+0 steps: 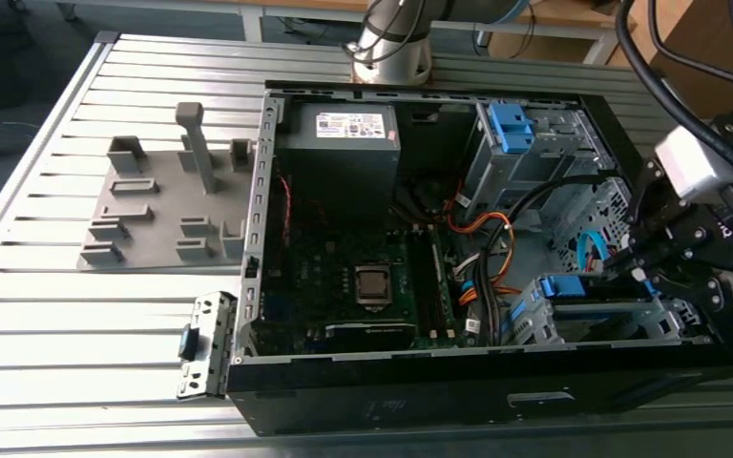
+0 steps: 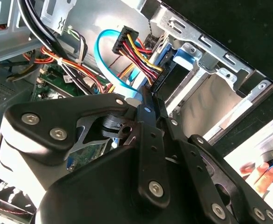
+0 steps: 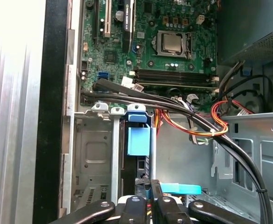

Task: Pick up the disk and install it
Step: 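Insert the second disk wire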

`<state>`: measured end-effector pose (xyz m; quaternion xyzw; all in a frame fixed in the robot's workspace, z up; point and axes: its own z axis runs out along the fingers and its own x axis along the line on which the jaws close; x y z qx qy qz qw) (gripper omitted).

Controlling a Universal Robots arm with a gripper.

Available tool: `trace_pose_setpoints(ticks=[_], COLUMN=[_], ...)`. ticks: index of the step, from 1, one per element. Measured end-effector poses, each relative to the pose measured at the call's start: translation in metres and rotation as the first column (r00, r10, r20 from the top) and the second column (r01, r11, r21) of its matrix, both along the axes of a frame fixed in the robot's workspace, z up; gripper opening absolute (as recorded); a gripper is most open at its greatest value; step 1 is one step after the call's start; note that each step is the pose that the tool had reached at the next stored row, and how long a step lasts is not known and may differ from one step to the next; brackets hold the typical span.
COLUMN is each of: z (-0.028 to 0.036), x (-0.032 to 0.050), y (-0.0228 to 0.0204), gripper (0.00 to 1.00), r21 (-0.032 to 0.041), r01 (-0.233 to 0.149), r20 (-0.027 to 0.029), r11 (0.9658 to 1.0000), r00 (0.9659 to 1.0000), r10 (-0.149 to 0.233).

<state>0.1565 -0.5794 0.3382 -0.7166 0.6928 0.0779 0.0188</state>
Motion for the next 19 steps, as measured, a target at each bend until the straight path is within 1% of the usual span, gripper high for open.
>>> trace_pose_setpoints(ticks=[11, 19], z=[-0.0025, -0.0033], x=[0.0003, 0.0013], y=[0.0000, -0.0008], gripper=[0.16, 0.16], r21=[-0.0001, 0.0000], r01=[0.000, -0.001], r20=[0.0000, 0.0000], r11=[1.0000, 1.0000], r00=[1.0000, 1.0000], r10=[0.000, 0.001])
